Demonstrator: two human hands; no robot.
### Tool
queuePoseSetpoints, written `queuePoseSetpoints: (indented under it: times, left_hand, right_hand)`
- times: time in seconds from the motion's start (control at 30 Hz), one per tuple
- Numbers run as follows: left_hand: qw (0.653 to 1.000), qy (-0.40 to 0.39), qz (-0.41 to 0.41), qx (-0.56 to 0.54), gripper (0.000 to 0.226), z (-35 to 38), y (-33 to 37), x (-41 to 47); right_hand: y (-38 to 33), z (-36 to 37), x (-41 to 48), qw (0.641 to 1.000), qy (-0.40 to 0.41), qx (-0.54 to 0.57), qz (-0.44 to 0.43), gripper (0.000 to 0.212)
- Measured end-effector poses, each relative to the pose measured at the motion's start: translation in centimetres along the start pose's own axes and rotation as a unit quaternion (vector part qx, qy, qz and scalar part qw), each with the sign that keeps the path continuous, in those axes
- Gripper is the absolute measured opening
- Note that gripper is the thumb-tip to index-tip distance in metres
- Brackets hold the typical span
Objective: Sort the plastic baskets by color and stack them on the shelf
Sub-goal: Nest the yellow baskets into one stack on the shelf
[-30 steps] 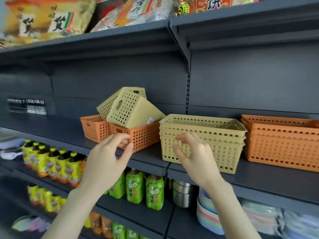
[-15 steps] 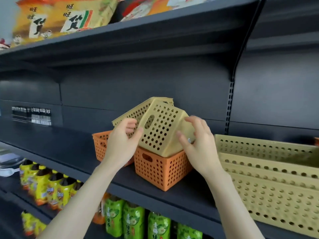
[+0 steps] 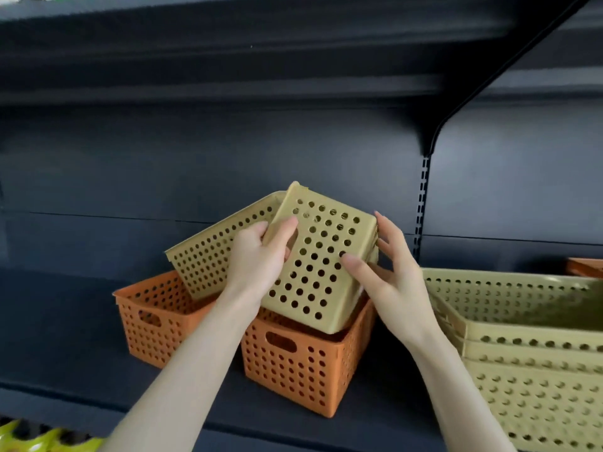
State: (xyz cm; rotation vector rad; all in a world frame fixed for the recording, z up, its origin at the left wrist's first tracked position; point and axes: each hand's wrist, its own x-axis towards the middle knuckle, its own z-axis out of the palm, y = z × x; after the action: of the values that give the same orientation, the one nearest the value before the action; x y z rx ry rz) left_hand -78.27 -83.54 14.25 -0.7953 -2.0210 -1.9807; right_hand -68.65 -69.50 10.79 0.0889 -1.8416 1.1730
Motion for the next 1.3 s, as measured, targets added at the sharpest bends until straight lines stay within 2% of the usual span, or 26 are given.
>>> queuePoseSetpoints:
  times: [0.17,0.3,0.4,0.47,0.7,0.8,1.0,1.07,1.13,1.2,1.3]
  left_hand:
    - [0.994,-0.005,0.066,-0.083,0.038,-1.2,0.7,-0.7]
    - [0.994,-0.048,0.074,-0.061,0.033,-2.3,1.6,-1.3]
    - [0.994,-0.002,0.095,-0.046,0.038,-2.7,2.5,-1.6]
    - [0.990,0.033,0.116,-0.076,0.038,-2.6,3.1,-1.9]
    - [0.980,0.071,0.121,-0.142,0.028,-1.1,4.1,-4.8]
    - [0.972,0.086,0.165,-0.144,0.024,0.0,4.7,-6.7]
    - [0.950,0.093,0.271,-0.122,0.015,3.2,6.9,-10.9]
    - [0.948,0.096,0.280,-0.119,0.024,4.6,7.2,-12.1]
    - [0.947,0.097,0.290,-0.102,0.042,5.9,7.7,-13.2]
    - [0.944,0.089,0.307,-0.076,0.054,6.9,8.9,-13.8]
    - [0.936,0.057,0.343,-0.052,0.052,8.1,10.4,-13.8]
  right_hand:
    - [-2.4,0.3,-0.4,0.997,0.030,-0.019,-0.068,0.065]
    - [-3.8,0.6,-1.3,0.992,0.036,-0.042,-0.110,0.066]
    - [-4.2,1.1,-1.9,0.989,0.024,-0.069,-0.131,0.066]
    - [-4.4,1.1,-2.3,0.988,0.020,-0.076,-0.136,0.067]
    - [-5.4,-1.3,-4.3,0.983,0.022,-0.079,-0.164,0.061]
    - [-5.8,-3.4,-4.5,0.992,-0.008,-0.059,-0.113,0.059]
    - [-7.5,-10.2,-5.2,0.998,-0.058,0.007,-0.029,0.089]
    - [-7.4,-13.0,-5.3,0.999,-0.043,0.000,-0.008,0.086]
    - [-7.0,-15.9,-5.1,1.000,-0.018,-0.003,0.012,0.086]
    - [-6.5,-18.7,-5.0,1.000,0.011,-0.004,0.028,0.097]
    - [-5.7,-22.3,-4.8,0.997,0.054,-0.005,0.055,0.121]
